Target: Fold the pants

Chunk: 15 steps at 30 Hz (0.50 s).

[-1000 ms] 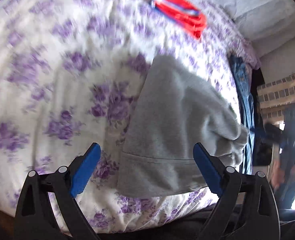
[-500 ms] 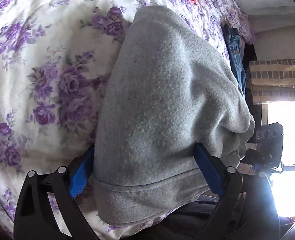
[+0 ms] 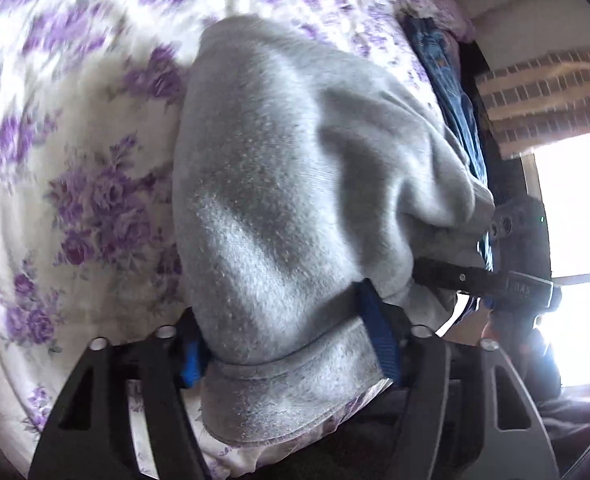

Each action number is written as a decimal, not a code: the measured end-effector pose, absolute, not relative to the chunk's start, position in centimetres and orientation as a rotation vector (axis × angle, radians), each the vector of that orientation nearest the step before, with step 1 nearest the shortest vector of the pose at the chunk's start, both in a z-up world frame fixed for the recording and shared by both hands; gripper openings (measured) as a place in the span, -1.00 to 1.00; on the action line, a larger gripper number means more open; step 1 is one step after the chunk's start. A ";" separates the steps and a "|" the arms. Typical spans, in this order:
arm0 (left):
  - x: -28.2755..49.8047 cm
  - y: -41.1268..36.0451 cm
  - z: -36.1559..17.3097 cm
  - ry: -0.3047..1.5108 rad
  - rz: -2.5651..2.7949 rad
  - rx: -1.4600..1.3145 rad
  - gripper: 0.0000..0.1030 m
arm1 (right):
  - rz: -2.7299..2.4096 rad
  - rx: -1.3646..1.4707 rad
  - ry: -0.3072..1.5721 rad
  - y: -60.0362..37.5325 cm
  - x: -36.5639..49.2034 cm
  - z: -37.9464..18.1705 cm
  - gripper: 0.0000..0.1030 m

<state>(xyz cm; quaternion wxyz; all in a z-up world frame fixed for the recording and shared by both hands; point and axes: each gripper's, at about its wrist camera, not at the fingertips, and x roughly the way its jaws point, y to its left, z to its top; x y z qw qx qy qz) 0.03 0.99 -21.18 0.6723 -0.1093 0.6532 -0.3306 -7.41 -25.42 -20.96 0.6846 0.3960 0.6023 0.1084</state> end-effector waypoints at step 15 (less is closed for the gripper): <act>22.9 -2.4 -8.3 1.125 -0.638 -0.171 -0.15 | 0.339 0.623 1.034 -28.1 19.0 -6.7 -0.04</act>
